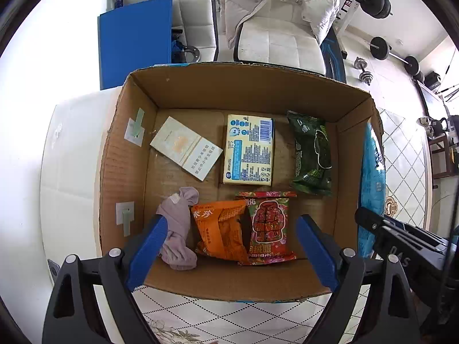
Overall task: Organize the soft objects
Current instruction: 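Place the blue tube snack into the box with the right tool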
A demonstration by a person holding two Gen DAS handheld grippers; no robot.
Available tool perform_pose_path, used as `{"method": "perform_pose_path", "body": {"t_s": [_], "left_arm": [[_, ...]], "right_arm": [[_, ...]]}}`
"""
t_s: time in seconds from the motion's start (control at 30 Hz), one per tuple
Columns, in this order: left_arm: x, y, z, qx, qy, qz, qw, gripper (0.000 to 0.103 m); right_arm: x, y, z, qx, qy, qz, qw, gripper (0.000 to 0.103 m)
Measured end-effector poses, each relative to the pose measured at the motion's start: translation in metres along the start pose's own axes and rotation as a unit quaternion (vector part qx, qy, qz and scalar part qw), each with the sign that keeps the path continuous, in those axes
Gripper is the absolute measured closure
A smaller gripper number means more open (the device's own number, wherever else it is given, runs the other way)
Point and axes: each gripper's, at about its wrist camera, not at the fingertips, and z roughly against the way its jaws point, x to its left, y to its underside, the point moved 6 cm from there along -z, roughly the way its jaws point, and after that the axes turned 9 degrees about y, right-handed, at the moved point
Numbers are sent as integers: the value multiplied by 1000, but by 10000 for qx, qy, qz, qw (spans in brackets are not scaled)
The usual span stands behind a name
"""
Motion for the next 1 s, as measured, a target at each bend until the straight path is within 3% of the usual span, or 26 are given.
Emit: {"method": "perform_pose_path", "body": {"t_s": [0.07,0.13,0.2,0.27,0.37,0.47,0.67,0.83,1.0], "left_arm": [[2,-2,1,-21,0,-9,10000,11],[4,-3,3,-44,0,-19,10000,11],[5,-4,5,-71,20,-25,10000,11],[7,-5,9,-107,-2,-20,9999,11],[9,-6,16,-192,0,18,9998,11],[12,-4,24,-257,79,116,9996,3],[11,4,48,-441,78,127,9989,1],[2,22,82,-632,68,56,9980,1],[-14,47,132,-953,-27,-74,9954,1]], "right_arm": [[-1,-1,-1,-4,46,4,10000,78],[-1,-1,2,-40,80,37,10000,66],[0,0,6,-62,22,82,9999,43],[0,0,12,-144,41,157,9998,31],[-2,1,23,-296,203,297,9989,28],[-6,4,33,-406,291,394,9980,11],[-14,15,53,-581,496,555,9955,10],[-23,33,82,-710,298,562,9954,10],[-36,67,137,-1088,152,609,9921,10]]}}
